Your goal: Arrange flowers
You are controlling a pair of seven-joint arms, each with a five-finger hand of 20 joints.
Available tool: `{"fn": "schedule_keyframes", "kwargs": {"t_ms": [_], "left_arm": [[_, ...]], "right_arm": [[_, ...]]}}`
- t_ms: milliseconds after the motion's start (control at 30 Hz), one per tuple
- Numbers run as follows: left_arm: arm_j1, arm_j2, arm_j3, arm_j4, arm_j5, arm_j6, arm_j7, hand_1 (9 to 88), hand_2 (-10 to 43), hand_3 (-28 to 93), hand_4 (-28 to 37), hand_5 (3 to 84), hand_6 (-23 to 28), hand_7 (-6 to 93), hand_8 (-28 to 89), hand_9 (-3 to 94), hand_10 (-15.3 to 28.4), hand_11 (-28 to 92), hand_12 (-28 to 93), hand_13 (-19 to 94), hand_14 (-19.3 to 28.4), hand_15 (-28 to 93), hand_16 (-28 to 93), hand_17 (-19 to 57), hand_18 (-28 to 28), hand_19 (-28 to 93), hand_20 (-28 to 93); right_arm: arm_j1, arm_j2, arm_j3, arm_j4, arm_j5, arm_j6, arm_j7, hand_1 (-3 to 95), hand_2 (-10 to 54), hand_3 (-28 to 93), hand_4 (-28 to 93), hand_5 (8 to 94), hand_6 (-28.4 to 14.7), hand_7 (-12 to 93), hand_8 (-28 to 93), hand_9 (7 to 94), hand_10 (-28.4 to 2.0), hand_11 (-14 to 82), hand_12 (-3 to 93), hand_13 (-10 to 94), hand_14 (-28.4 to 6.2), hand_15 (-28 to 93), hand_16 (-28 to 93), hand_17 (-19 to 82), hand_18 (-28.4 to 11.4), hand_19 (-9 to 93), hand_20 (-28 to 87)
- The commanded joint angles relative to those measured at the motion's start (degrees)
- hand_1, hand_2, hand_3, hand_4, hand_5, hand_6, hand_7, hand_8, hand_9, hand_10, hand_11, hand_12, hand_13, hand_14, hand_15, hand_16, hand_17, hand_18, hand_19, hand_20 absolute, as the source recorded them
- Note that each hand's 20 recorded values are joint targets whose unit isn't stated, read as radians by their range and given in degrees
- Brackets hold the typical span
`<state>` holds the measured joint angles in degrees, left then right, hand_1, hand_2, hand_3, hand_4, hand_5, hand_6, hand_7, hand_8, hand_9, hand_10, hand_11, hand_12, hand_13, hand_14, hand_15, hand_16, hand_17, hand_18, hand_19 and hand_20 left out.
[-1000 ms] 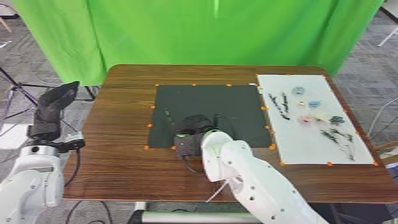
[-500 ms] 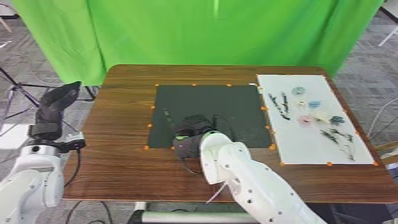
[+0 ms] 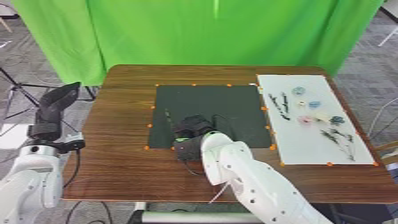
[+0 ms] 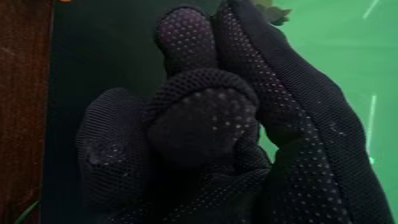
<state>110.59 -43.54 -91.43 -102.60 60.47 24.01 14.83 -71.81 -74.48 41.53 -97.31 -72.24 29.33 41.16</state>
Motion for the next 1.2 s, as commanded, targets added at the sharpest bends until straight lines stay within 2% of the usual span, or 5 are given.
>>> {"fn": "schedule_keyframes", "kwargs": {"t_ms": [33, 433, 667, 967, 1200], "left_arm": [[0.76, -0.31, -0.65, -0.73, 0.35, -0.78, -0.91, 24.2, 1.9, 67, -26.3, 39.8, 4.8, 12.8, -7, 34.7, 12.1, 17, 9, 25, 12.2, 5, -2, 1.7, 6.5, 1, 10], [0.52, -0.11, -0.54, -0.69, 0.37, -1.13, -1.1, 25.4, 1.2, 67, -24.5, 39.4, 4.9, 12.6, -7, 34.4, 12.0, 17, 9, 25, 12.2, 5, -2, 1.6, 6.5, 0, 10], [0.64, -0.19, -0.76, -0.79, 0.4, -1.44, -1.31, 25.8, 0.9, 67, -23.9, 39.3, 4.9, 12.4, -7, 34.3, 11.9, 17, 9, 25, 12.2, 5, -2, 1.5, 6.6, 0, 10], [0.62, -0.18, -0.62, -0.73, 0.19, -1.54, -1.32, 26.0, 0.8, 66, -23.7, 39.3, 5.0, 12.3, -7, 34.2, 11.9, 17, 9, 25, 12.2, 5, -2, 1.5, 6.6, 0, 10], [0.56, -0.25, -0.59, -0.55, 0.09, -1.77, -1.39, 26.0, 0.8, 66, -23.4, 39.2, 5.0, 12.3, -7, 34.3, 11.9, 17, 9, 25, 12.3, 5, -2, 1.5, 6.6, 0, 10]], "right_arm": [[-3.24, 2.73, -2.01, 2.92, 1.19, -0.41, 3.87, 60.8, -9.5, 52, -4, 61.3, -6.8, 56, 8, 86.4, -12.2, 29.3, 39.8, 94, -0.9, 53, 21, 79, -2.8, 77, 47], [-3.57, 5.01, -3.24, 1.2, 4.3, -2.67, 5.42, 57.9, -9.5, 52, -4, 56.0, -7.6, 57, 7, 81.5, -12.8, 30.2, 41.0, 94, -1.3, 50, 22, 78, -2.6, 75, 47], [-4.08, 4.92, -3.34, 1.13, 4.43, -3.42, 5.82, 54.7, -9.5, 50, -5, 54.9, -8.1, 56, 7, 78.3, -14.4, 38.0, 33.4, 94, -1.6, 49, 23, 78, -2.7, 75, 47], [-4.32, 5.51, -3.05, 0.52, 6.85, -4.38, 4.75, 52.5, -9.5, 52, -6, 55.0, -8.1, 55, 7, 77.8, -14.9, 40.3, 30.2, 94, -1.8, 49, 24, 78, -3.2, 75, 47], [-3.98, 5.84, -1.12, -2.32, 12.38, -5.53, 2.8, 50.4, -9.5, 54, -7, 55.4, -8.0, 55, 7, 77.6, -15.0, 42.0, 27.4, 94, -2.1, 48, 24, 77, -3.3, 75, 47]]}}
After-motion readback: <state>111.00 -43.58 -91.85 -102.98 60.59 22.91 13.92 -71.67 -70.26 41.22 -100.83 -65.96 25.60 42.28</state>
